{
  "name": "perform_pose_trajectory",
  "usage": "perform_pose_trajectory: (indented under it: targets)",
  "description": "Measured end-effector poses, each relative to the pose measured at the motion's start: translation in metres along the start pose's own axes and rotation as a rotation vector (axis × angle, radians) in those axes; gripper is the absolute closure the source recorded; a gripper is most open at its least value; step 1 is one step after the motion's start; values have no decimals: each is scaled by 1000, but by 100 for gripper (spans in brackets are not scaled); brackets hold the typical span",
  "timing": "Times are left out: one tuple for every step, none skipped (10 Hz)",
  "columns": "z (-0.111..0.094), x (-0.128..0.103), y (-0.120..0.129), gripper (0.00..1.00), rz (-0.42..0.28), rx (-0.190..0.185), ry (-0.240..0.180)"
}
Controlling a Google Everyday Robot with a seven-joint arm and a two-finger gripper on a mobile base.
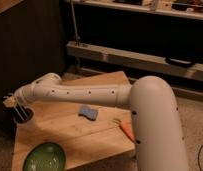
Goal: Place the eraser in the ceramic cup
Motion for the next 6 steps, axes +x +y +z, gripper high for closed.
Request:
perform_pose_trajectory:
  targets:
    - [0,-3,2,22,0,0,6]
    - [-2,-5,4,20,3,-3,15]
    - [-6,-7,8,20,14,-1,22]
    - [-12,-9,9,20,23,9,23]
    - [-23,-10,10,20,23,17,26]
    - [-27,-11,10,20,22,21,25]
